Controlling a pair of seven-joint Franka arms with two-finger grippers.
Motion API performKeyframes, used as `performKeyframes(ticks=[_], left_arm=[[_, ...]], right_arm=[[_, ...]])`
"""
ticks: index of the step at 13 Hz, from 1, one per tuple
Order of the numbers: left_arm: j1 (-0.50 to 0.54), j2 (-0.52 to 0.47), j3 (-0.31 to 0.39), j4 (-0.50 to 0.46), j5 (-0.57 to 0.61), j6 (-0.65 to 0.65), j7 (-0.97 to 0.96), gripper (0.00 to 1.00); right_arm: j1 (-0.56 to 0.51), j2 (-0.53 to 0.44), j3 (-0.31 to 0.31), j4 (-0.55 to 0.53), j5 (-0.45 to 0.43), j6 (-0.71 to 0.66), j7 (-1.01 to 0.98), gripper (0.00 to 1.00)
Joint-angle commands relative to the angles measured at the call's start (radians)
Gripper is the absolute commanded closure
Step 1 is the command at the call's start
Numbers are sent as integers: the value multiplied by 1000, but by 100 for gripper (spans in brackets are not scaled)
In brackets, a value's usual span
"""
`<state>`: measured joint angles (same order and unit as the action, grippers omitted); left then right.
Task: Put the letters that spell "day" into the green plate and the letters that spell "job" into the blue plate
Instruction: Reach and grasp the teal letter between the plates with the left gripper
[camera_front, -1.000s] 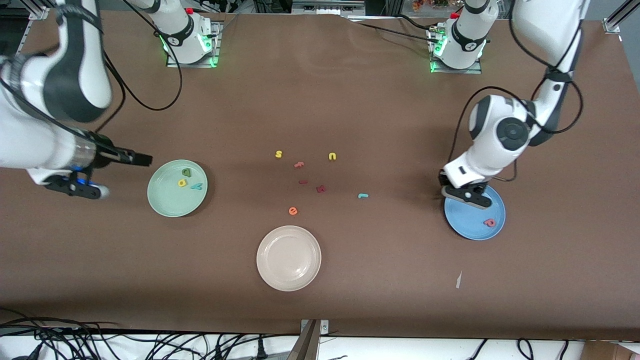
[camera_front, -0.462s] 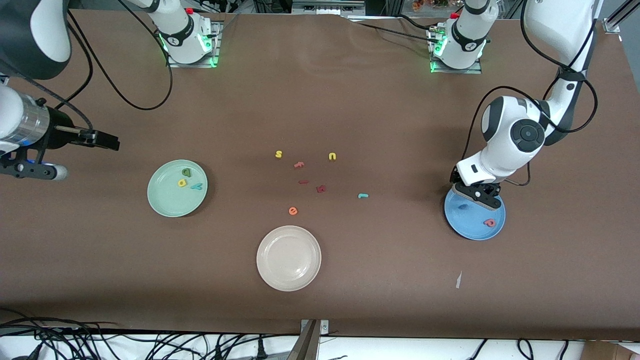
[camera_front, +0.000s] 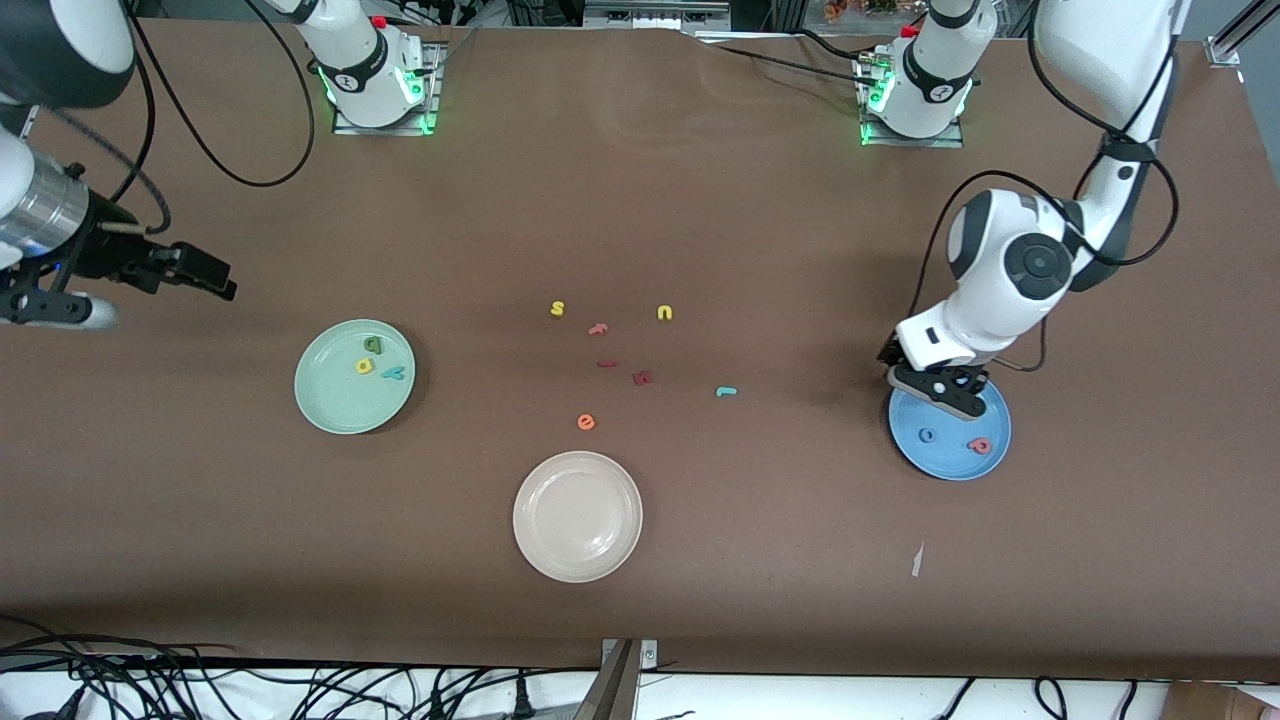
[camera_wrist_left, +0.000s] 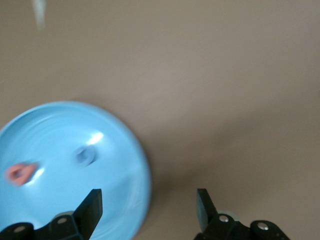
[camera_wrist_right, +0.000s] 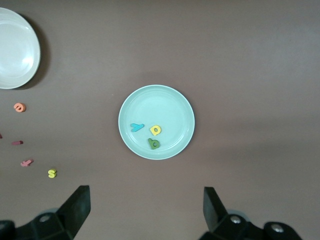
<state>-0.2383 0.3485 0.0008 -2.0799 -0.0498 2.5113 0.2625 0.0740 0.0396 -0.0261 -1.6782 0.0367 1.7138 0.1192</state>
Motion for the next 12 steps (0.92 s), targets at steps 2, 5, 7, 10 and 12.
performKeyframes(ticks=[2, 5, 7, 10, 12], left_arm=[[-160, 114, 10, 119, -131, -3, -64, 16], [-271, 190, 10, 165, -119, 41, -69, 16], [-299, 243, 10, 211, -121, 69, -63, 16], [-345, 293, 16, 247, -119, 72, -68, 16], [-346, 303, 19, 250, -117, 84, -62, 16]], right_arm=[[-19, -26, 11, 30, -11, -84, -12, 0], [-29, -26, 8, 49, -23, -95, -3, 0], [-39, -26, 12, 41, -17, -98, -3, 0], [-31, -26, 14, 46, -21, -102, 5, 0], [-31, -27, 12, 46, -26, -105, -4, 0]])
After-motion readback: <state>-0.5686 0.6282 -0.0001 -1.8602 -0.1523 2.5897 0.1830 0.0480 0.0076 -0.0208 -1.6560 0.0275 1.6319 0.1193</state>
